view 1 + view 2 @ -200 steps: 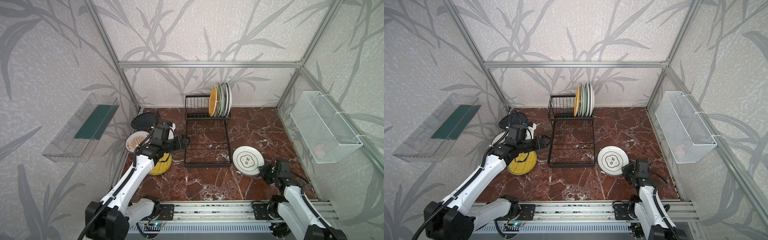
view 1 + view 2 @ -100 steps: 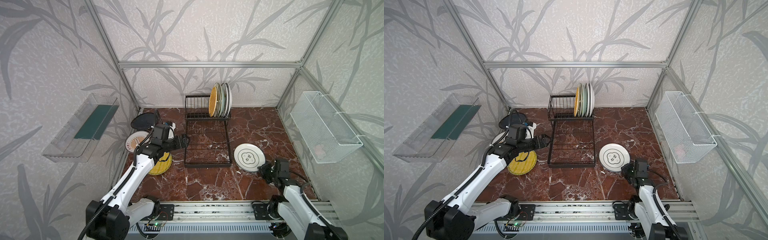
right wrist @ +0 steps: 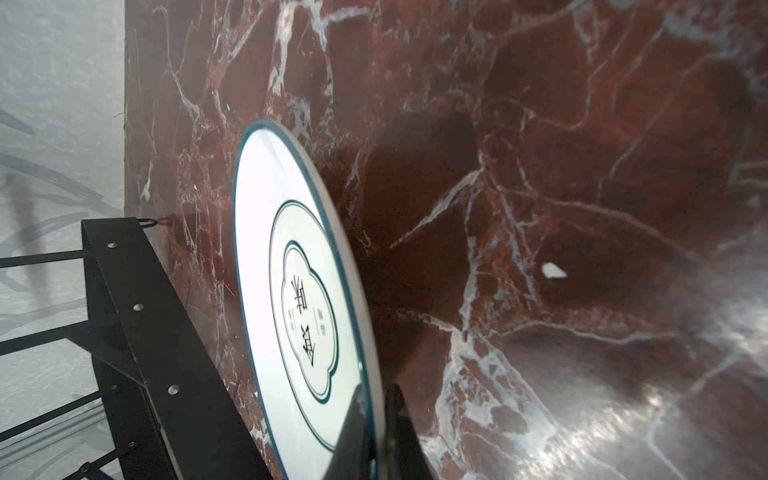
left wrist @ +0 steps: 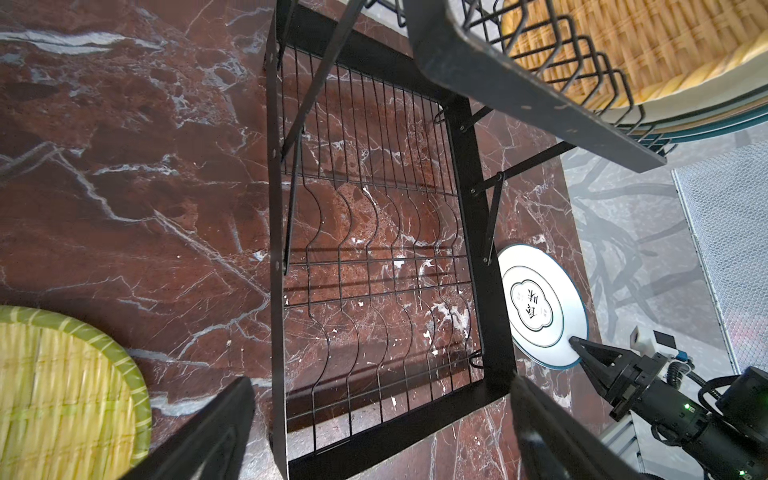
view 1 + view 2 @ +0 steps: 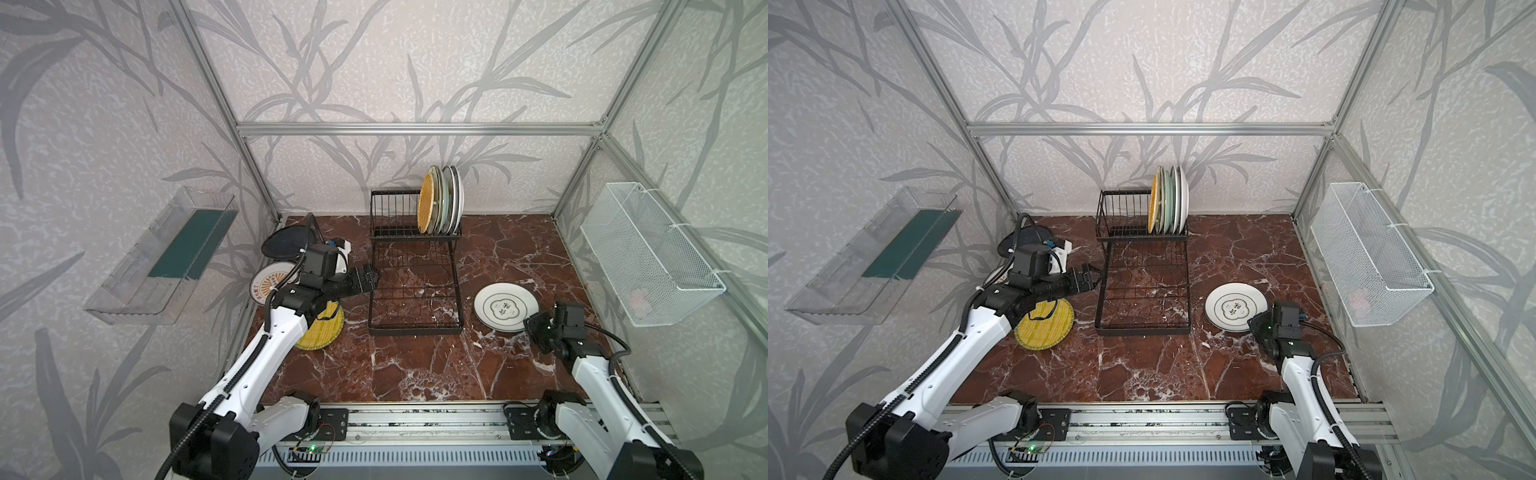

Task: Load plates into a dish rack
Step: Pick up the plate from the middle-right of the table, then place the plate on the dish rack.

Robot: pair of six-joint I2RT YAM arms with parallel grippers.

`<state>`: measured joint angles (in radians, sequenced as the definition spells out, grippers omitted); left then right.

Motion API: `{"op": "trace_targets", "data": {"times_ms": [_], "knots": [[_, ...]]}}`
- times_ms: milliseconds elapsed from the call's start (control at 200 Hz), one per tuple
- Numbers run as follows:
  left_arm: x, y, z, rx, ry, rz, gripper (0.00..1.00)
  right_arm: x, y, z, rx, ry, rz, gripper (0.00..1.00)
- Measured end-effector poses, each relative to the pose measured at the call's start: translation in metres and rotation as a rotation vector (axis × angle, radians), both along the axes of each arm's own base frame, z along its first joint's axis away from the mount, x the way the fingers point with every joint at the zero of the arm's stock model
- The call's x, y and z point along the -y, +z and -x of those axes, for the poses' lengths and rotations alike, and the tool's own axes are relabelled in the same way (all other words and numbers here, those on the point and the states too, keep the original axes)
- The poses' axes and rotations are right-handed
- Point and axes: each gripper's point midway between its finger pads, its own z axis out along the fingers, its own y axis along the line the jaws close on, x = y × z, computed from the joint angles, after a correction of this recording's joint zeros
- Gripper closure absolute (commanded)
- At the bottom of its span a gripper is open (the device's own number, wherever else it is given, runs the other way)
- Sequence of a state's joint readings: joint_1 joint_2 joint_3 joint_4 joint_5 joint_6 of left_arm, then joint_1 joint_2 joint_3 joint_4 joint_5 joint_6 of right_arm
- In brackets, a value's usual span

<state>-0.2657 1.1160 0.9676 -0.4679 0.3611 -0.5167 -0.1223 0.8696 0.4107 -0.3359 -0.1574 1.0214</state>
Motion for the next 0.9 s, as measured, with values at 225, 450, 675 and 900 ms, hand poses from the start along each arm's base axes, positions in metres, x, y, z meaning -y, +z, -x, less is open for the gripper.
{"op": "trace_targets", "data": {"times_ms": [225,450,675,900], "knots": [[0.005,0.013,0.000,0.053,-0.019,0.018,0.08,0.006,0.066,-0.022,0.021,0.001,0.041,1.00],[0.061,0.047,0.016,0.265,-0.234,-0.011,0.01,-0.011,0.123,-0.031,0.006,0.064,0.081,1.00],[0.129,0.048,0.036,0.435,-0.510,-0.144,0.01,-0.054,0.147,-0.024,-0.039,0.195,0.095,1.00],[0.202,0.035,0.072,0.625,-0.831,-0.340,0.04,-0.075,0.145,-0.011,-0.090,0.240,0.073,1.00]]}}
